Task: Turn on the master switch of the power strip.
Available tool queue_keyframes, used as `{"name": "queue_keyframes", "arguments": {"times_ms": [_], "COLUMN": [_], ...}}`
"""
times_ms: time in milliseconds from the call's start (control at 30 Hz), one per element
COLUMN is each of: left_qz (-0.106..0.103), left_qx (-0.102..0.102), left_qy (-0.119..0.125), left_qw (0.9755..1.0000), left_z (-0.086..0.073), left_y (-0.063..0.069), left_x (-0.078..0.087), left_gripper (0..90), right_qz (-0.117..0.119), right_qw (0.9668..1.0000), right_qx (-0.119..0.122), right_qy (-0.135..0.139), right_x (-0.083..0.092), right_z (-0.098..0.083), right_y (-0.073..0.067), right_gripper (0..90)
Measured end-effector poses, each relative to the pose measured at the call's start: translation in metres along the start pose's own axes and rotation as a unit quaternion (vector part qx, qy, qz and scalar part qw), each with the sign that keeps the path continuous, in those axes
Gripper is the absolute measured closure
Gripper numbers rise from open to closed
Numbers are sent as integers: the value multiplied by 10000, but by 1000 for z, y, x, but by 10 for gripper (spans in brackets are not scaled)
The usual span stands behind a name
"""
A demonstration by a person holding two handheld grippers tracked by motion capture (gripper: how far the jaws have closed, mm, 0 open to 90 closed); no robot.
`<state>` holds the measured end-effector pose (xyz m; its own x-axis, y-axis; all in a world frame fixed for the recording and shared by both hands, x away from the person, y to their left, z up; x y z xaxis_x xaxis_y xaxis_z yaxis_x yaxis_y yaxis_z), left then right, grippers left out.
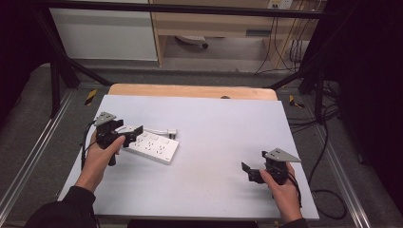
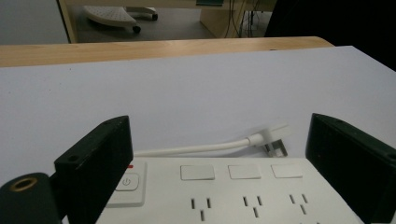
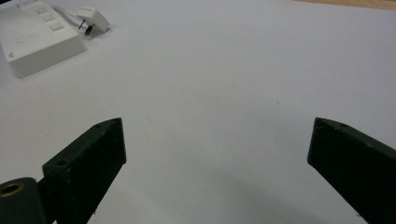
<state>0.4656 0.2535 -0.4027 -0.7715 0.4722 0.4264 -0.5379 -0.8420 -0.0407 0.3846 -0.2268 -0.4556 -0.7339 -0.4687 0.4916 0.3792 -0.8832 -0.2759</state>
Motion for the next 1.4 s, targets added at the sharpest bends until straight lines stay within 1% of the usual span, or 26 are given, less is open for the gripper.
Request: {"name": "queue_keyframes", "arguments": {"times_ms": [433, 667, 867, 1067, 1333, 1400], "left_qz": [-39, -58, -58, -45, 76, 69], "left_qx": [-168, -216, -218, -199, -210, -191], "left_qy": [112, 166, 208, 204, 228, 232], "left_qw": [9998, 9996, 9995, 9996, 9995, 9995], "left_z": [5, 2, -4, -14, -30, -33], "left_y": [6, 9, 7, 5, 3, 4], "left_x": [33, 49, 61, 69, 80, 82], "left_gripper": [75, 74, 74, 74, 75, 77], "right_qz": [-5, -8, -14, -20, -34, -36], "right_qw": [10000, 10000, 10000, 10000, 10000, 10000], "right_qx": [15, 17, 21, 20, 31, 34], "right_qy": [-11, -14, -13, -16, -33, -37], "right_x": [-1, -1, -1, -1, -1, -1], "right_z": [0, 0, 0, 0, 0, -1], "right_y": [0, 0, 0, 0, 1, 1], "right_gripper": [48, 48, 48, 48, 48, 49]}}
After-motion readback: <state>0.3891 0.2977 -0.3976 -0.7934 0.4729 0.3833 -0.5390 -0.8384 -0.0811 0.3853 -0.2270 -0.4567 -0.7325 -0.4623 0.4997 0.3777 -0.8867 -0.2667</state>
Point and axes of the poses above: each handheld gripper's, and its own axes: x roughly backward along the jaws, z roughly out of its top, y roughly to its right, the point moved 4 cm from there along -x, roughly forward along the jaws, and after that the axes turned 13 degrees about -x, right-handed, at the moved point
